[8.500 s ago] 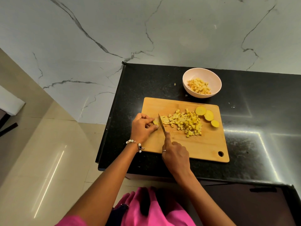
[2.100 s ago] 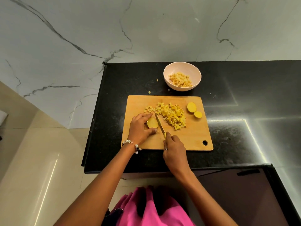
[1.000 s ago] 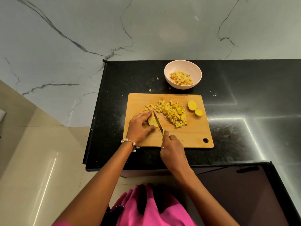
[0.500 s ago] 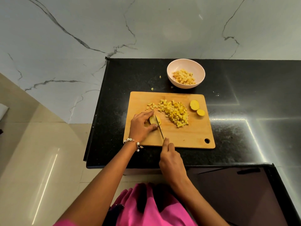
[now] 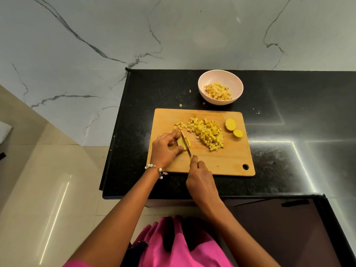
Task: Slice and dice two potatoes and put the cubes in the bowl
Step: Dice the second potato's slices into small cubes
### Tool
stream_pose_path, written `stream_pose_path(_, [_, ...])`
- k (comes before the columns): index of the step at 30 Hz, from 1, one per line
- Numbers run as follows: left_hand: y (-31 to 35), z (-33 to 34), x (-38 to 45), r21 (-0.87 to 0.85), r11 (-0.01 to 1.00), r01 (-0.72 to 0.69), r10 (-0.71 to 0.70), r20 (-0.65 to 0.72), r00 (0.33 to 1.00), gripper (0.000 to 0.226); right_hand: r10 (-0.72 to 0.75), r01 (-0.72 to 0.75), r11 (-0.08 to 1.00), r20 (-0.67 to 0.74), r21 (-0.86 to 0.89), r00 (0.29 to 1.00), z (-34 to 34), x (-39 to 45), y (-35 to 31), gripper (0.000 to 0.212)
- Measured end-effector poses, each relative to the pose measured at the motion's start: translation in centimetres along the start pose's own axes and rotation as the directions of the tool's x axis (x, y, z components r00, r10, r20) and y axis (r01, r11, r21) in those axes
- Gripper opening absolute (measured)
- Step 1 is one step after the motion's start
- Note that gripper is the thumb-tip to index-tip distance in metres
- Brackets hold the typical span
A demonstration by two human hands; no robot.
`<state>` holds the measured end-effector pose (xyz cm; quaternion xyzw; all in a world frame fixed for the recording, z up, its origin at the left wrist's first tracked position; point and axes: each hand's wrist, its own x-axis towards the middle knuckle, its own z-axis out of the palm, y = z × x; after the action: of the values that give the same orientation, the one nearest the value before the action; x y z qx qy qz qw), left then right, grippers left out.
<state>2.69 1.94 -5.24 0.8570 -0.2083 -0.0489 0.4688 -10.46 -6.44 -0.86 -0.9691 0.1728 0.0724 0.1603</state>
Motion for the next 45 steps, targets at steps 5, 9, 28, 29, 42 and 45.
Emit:
stream_pose_path(5, [-0.2,0.0,0.2,0.002,1.0,-0.006,0.006,-0.005,1.0,0.064,0.001,-0.006,0.997,-0.063,-0.08,0.998,0.7,0.6,-0.9,0.058])
stream_pose_path(9, [-0.3,0.2,0.2,-0.005,1.0,0.003,-0.003,-0.01,1.0,0.068,-0.054,0.044,0.995,-0.111,-0.09,0.992,1.0,0.4,-0.6,0.06])
stream_pose_path(28, [0.0,0.1,0.0,-0.045,0.996,0.08,-0.082,-0.041,0.996,0.08,-0.018,0.017,1.0,0.023,0.021,1.0,-0.6,0.0,0.1,0.058])
stream_pose_path(29, [0.0,0.1,0.0,-0.04,0.996,0.082,-0.084,-0.042,0.996,0.08,-0.018,0.017,1.0,0.019,0.014,1.0,-0.6,-0.2,0.0,0.058])
stream_pose_path(42, [0.0,0.3,-0.2,0.005,0.998,0.063,-0.062,-0.097,0.993,0.073,-0.044,0.047,0.997,0.055,-0.062,0.998,0.4,-1.1,-0.4,0.059])
stream_pose_path(45, [0.2,0.3,-0.3,0.016,0.997,0.074,-0.072,-0.101,0.992,0.073,-0.026,0.03,0.998,0.072,-0.051,0.997,-0.1,-2.1,0.5,0.059])
